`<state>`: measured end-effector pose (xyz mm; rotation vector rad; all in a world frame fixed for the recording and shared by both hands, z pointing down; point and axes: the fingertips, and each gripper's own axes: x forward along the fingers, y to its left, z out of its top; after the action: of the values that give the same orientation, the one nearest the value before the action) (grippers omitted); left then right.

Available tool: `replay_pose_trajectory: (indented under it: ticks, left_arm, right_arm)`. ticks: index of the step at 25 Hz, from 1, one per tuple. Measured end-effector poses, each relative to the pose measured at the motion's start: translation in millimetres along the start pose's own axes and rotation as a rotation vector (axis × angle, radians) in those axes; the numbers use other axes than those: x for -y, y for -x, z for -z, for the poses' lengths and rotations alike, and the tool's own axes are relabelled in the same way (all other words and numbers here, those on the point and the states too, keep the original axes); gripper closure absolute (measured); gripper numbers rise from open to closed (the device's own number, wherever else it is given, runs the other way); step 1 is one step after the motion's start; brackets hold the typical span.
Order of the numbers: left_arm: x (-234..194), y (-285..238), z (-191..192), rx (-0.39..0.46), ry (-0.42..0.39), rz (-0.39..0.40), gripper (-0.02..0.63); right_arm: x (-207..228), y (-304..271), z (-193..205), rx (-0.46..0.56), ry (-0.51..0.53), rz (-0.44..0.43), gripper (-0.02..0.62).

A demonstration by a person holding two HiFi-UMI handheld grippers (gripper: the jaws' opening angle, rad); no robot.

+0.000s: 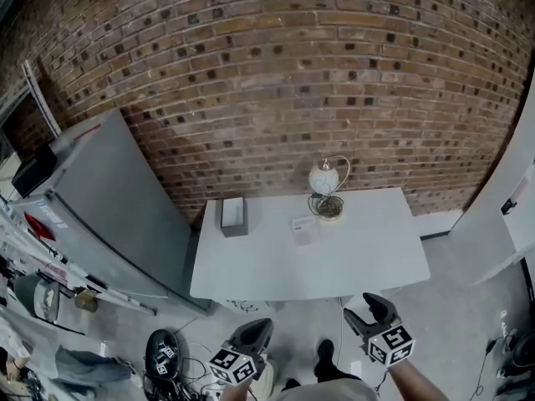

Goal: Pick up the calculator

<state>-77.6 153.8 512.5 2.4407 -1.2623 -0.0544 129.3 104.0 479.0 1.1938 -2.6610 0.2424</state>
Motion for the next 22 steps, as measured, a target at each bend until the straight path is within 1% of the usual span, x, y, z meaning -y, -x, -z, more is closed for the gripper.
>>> replay_pose_trajectory:
  ticks: [7, 13, 17, 22]
  left_arm:
    - [-12, -58, -11, -0.012, 0.005, -0.061, 0.594]
    - [-14, -97, -18, -0.012, 0.014, -0.107, 0.593]
    - [-13, -120, -22, -0.004, 0.018, -0.132, 0.592]
    - [-15, -138, -24, -0.008, 0.021, -0.153, 0.593]
  right_arm:
    - [60, -36, -6, -0.013, -0.019, -0.058, 0.324]
    - [104, -58, -6, -0.029, -0.027, -0.117, 0.324]
    - [124, -73, -5, -0.036, -0.021, -0.162, 0.324]
    - [136, -90, -6, -0.041, -0.010, -0.203, 0.325]
